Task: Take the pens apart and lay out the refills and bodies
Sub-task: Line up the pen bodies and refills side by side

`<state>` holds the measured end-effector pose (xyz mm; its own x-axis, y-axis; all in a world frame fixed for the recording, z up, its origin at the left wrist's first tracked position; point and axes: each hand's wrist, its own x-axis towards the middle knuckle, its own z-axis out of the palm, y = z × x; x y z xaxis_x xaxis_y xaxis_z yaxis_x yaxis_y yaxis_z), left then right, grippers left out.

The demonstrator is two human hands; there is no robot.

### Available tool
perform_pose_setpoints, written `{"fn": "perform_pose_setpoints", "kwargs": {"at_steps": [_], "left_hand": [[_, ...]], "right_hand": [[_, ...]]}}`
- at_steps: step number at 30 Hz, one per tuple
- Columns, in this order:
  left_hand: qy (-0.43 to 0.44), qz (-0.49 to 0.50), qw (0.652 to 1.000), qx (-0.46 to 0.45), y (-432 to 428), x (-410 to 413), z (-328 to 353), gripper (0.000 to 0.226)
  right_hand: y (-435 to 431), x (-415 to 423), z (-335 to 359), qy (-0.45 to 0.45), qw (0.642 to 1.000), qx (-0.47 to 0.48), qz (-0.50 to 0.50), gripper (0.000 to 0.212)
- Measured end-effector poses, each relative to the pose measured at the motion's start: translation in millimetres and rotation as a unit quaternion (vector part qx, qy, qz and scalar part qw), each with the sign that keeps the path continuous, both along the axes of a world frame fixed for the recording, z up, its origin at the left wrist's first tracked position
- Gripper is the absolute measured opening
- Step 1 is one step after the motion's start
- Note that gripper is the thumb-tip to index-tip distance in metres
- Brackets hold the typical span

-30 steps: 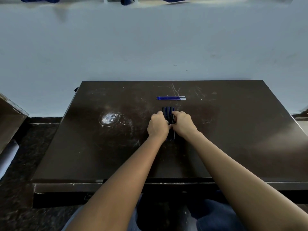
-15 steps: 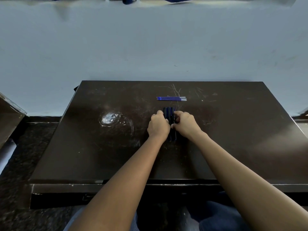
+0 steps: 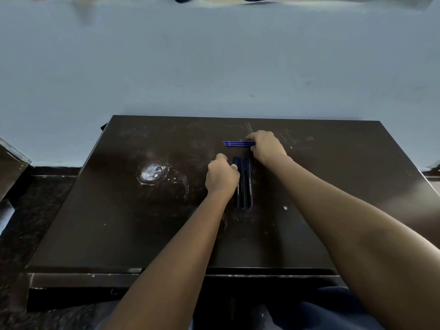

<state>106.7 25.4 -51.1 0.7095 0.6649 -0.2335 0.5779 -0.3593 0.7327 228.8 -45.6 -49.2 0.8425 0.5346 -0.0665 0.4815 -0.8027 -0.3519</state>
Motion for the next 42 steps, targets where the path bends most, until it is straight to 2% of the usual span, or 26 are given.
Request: {"fn": "perform_pose_setpoints", "kwargs": {"at_steps": [5, 12, 17, 23, 28, 31, 35, 38, 42], "left_hand": [[-0.003, 0.011, 1.000, -0.014, 1.4, 2.5, -1.8, 0.036], [-0.032, 0.002, 0.999, -0.018, -4.7, 5.7, 5.3, 0.033], [-0.047, -0.045, 0.998, -0.010, -26.8, 9.1, 17.9, 0.025], [0.008, -0.134, 0.991, 0.010, -56.3, 13.6, 21.9, 0.019], [0.071, -0.164, 0.983, 0.048, -67.8, 11.4, 14.4, 0.007], [0.082, -0.177, 0.980, 0.042, -70.7, 9.2, 12.5, 0.021], [0.084, -0.202, 0.976, 0.009, -78.6, 9.9, 7.0, 0.029], [0.082, -0.223, 0.971, -0.023, -81.3, 11.3, 4.3, 0.050], [0.065, -0.247, 0.967, -0.012, -81.4, 14.7, -1.7, 0.056]], "right_hand": [[18.5, 10.5, -4.2, -0.016, 0.997, -0.054, 0.043, 0.041], [8.8, 5.0, -7.9, -0.058, 0.993, -0.105, -0.007, 0.030], [-14.4, -12.4, -4.7, -0.046, 0.990, -0.129, -0.044, 0.024], [-55.7, -41.6, -1.4, -0.012, 0.986, -0.125, -0.110, 0.022], [-84.0, -61.0, 1.7, 0.041, 0.980, -0.082, -0.176, 0.017], [-94.5, -68.9, 2.7, 0.054, 0.980, -0.053, -0.185, 0.004], [-103.3, -72.3, -2.9, 0.065, 0.981, -0.019, -0.182, 0.005], [-107.4, -70.1, -6.1, 0.082, 0.978, 0.014, -0.192, 0.006], [-109.1, -66.5, -8.0, 0.111, 0.964, 0.073, -0.229, 0.013]]}}
